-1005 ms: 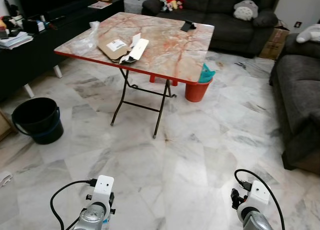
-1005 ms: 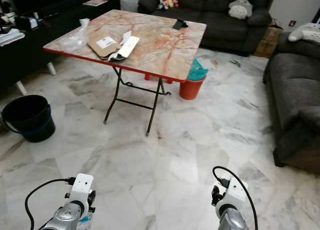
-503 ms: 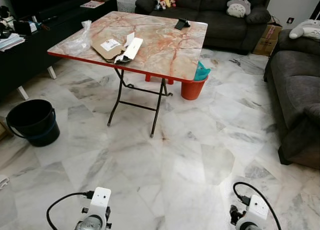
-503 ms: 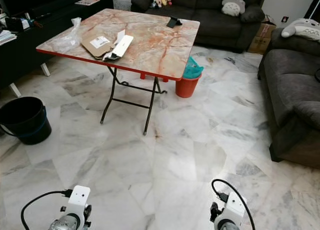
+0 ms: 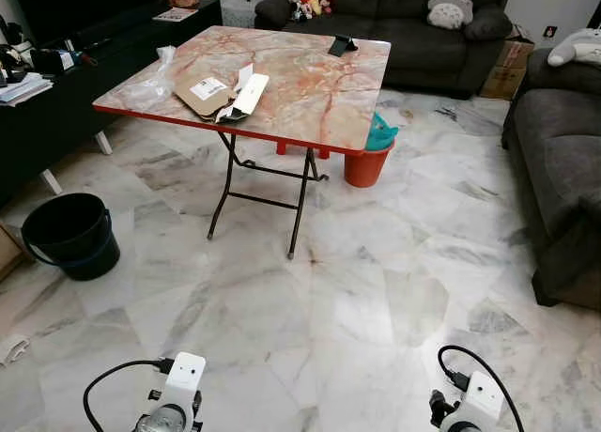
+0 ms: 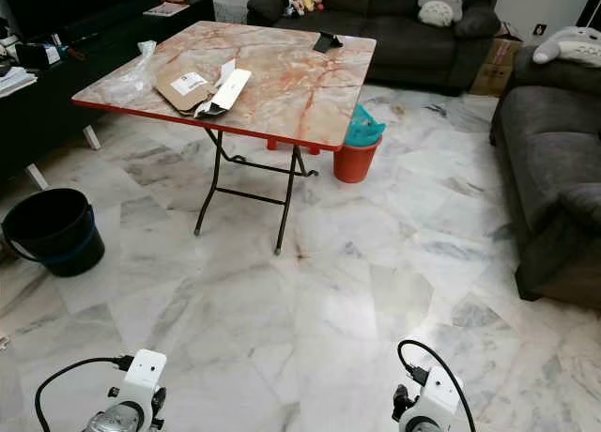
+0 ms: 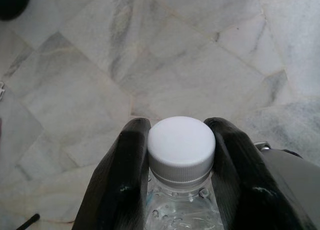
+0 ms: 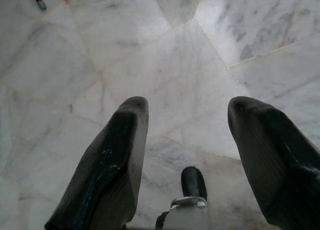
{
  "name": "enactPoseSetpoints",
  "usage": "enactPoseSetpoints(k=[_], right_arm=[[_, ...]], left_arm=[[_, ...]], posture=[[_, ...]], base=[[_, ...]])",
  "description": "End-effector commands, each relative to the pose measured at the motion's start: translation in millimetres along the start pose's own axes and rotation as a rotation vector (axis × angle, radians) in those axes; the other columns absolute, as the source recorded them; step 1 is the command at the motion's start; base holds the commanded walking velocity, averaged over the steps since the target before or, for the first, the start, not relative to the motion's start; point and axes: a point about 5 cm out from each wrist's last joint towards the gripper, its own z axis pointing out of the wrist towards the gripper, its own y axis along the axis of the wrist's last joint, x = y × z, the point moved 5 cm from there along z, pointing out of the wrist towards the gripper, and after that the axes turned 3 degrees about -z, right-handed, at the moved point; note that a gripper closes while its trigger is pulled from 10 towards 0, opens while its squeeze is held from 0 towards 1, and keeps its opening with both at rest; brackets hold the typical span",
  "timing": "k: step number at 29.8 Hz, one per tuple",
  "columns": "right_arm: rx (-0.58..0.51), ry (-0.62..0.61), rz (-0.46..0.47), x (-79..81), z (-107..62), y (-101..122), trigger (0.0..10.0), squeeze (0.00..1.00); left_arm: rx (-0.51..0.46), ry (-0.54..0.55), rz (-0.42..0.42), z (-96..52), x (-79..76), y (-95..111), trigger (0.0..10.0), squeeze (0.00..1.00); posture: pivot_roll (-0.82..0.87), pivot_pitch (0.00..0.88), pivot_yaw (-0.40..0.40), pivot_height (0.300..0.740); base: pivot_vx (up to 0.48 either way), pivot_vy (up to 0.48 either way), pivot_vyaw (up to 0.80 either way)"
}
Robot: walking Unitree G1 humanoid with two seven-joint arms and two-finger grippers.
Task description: Picking trash to rubbish bin
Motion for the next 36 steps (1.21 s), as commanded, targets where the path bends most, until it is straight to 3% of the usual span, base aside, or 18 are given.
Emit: enactPoseSetpoints(k=[1,9,36], right_arm=[[-0.007,-0.009,0.017,1.2,0.7,3.0,10.0,0.00],[-0.010,-0.011,-0.019,1.4,1.6,6.3,10.0,0.00],[-0.001,-0.010,-0.073,-1.7,1.4,5.6,10.0,0.00]], left_arm=[[-0.001,-0.006,0.025,1.6,0.1,5.3,10.0,0.00],[-0.005,-0.004,0.013,1.8,-2.0,6.5,10.0,0.00],[0.017,-0.017,0.029,-0.4,-5.0,-3.8,10.0,0.00]], posture=[[0.21,0.000,0.004,0.740],[0.21,0.000,-0.009,0.740],[0.20,0.000,-0.023,0.740]], base=[[0.000,0.000,0.00],[0.000,0.000,0.00],[0.000,0.000,0.80]])
